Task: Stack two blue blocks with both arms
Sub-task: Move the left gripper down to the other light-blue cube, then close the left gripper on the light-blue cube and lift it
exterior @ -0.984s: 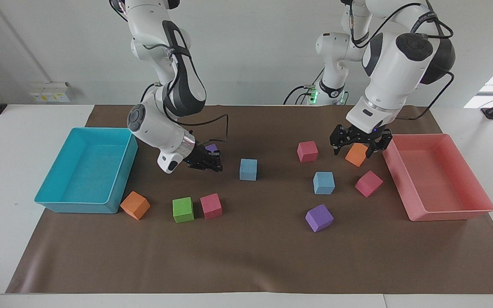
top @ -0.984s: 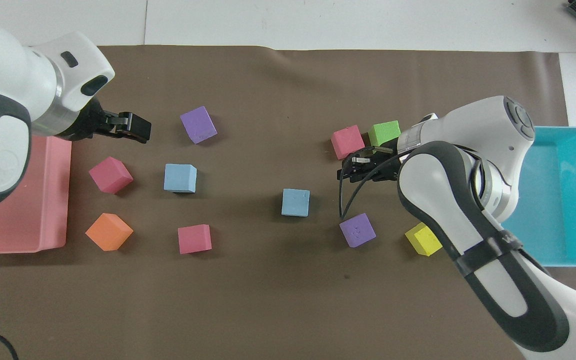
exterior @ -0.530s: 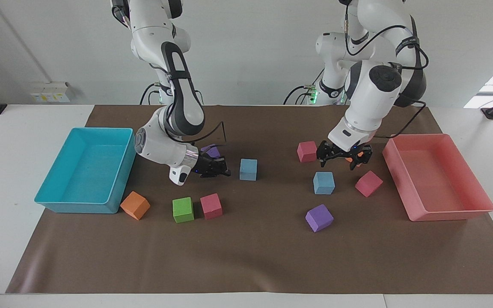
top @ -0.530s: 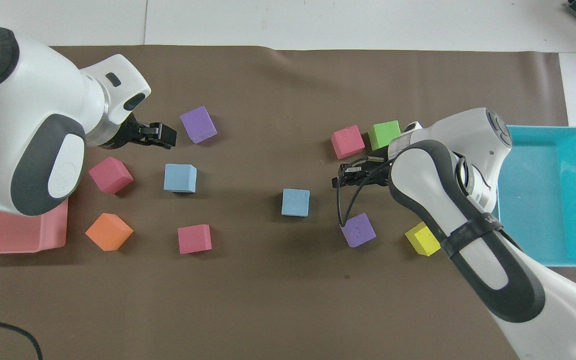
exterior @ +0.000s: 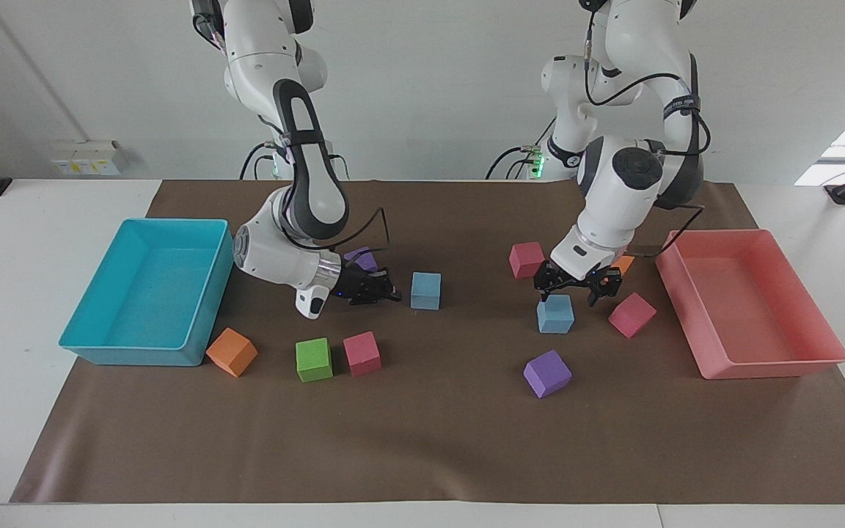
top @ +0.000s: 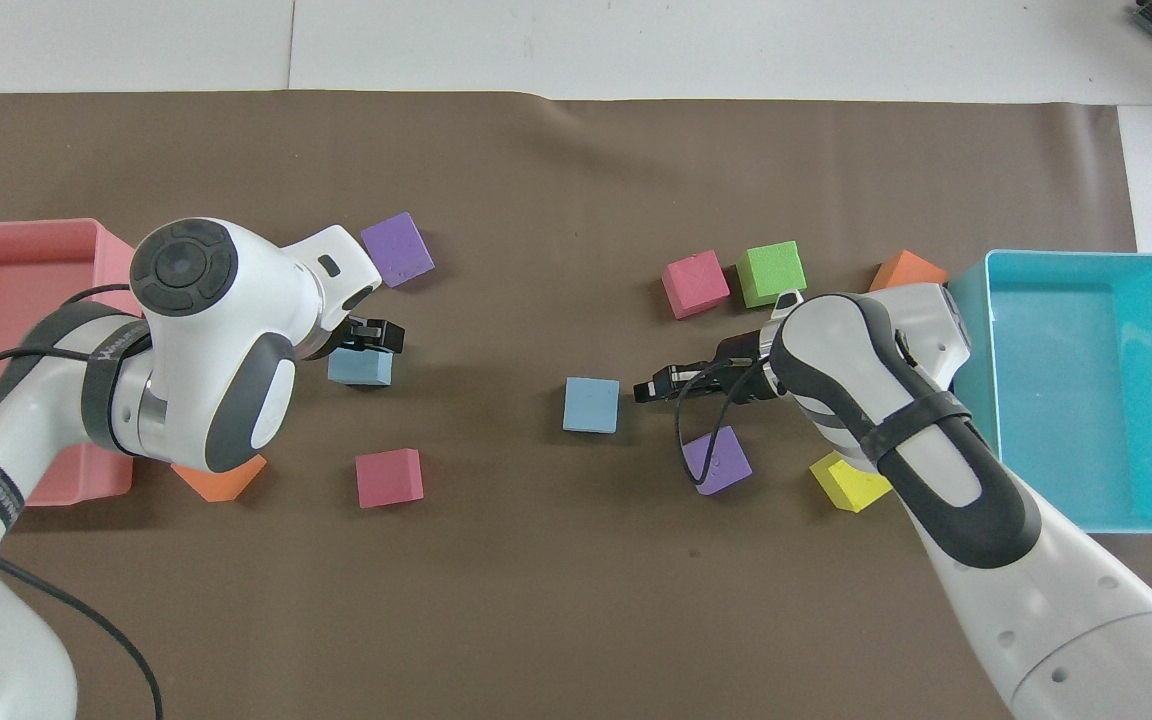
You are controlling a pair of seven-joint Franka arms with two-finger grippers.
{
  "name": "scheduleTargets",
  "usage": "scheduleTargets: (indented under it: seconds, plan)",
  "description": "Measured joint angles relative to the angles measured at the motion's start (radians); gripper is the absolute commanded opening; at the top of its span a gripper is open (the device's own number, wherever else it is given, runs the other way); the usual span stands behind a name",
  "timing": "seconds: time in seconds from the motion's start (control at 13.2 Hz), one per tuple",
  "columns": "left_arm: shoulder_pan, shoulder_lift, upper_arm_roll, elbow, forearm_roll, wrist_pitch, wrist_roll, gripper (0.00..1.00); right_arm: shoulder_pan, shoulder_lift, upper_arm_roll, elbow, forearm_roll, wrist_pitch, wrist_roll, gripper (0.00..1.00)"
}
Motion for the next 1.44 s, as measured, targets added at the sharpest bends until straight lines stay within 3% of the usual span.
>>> scheduleTargets:
  seconds: [0.76,0.83,0.91,0.98,1.06,1.21,1.44]
  plan:
    - [-0.010,0.043,0.003,-0.054,0.001,0.099,-0.021,1.00,0.003,0.000,0.002,-0.021,0.000,0.011,-0.010,0.00]
    - [-0.010,0.044,0.005,-0.054,0.001,0.101,-0.022,0.87,0.003,0.000,0.002,-0.021,0.000,0.013,-0.010,0.00]
    - [-0.010,0.044,0.007,-0.054,0.001,0.101,-0.023,0.61,0.003,0.000,0.002,-0.021,0.000,0.015,-0.010,0.00]
    - [-0.010,0.044,0.008,-0.054,0.001,0.101,-0.024,0.43,0.003,0.000,0.002,-0.021,0.000,0.015,-0.010,0.00]
    - [-0.010,0.044,0.009,-0.054,0.001,0.101,-0.024,0.32,0.003,0.000,0.002,-0.022,0.000,0.015,-0.010,0.00]
    - [-0.010,0.043,0.009,-0.054,0.001,0.101,-0.024,0.18,0.003,0.000,0.002,-0.022,0.000,0.015,-0.010,0.00]
    - [-0.010,0.040,0.009,-0.047,0.001,0.095,-0.025,0.19,0.003,0.000,0.002,-0.022,0.000,0.016,-0.010,0.00]
